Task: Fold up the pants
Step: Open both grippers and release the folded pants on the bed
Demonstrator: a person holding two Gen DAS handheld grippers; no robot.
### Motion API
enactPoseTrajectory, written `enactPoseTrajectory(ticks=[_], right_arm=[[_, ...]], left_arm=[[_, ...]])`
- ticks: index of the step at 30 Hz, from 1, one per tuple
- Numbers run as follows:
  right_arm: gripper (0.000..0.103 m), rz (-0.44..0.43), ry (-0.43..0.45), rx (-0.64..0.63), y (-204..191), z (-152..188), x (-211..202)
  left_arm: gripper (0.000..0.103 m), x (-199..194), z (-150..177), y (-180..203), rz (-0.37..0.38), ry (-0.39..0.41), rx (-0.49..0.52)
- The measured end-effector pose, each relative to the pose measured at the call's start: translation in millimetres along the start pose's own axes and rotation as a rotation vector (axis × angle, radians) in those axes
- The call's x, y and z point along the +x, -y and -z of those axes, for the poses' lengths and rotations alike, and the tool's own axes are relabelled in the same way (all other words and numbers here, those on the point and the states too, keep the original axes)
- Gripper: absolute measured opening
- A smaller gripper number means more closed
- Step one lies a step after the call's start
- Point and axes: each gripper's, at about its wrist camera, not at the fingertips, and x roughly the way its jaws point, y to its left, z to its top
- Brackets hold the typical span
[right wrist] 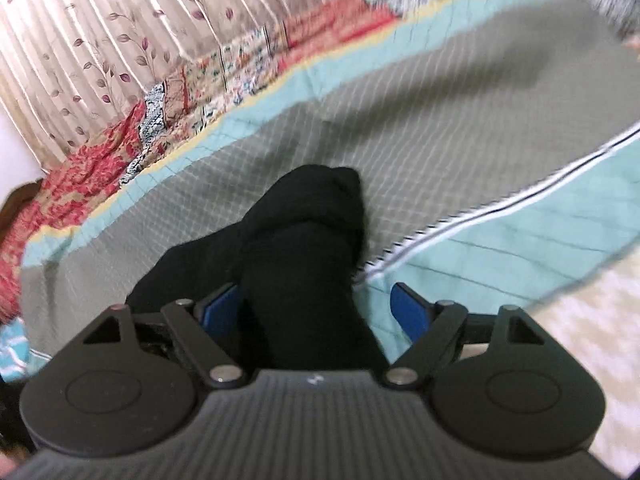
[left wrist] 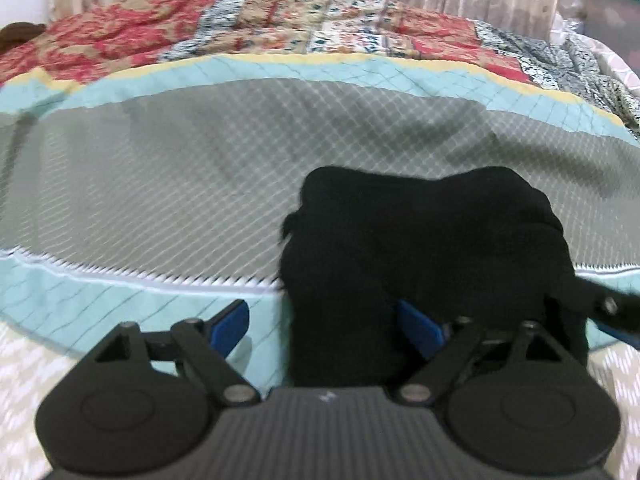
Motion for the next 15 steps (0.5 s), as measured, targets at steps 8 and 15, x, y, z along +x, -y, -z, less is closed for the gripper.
enactPoseTrajectory(ticks=[8, 15], right_arm=[[0.084, 0.085, 0.031, -0.091, -23.3, 55.7, -85.8], [0.088, 0.106, 0.031, -0.145, -48.5, 87.8, -140.5]], left_arm=[[0.093, -91.8, 52.4, -13.9, -0.019, 0.023, -0.041], [0.103, -173.9, 103.7, -28.3, -0.055, 0.095, -0.027]])
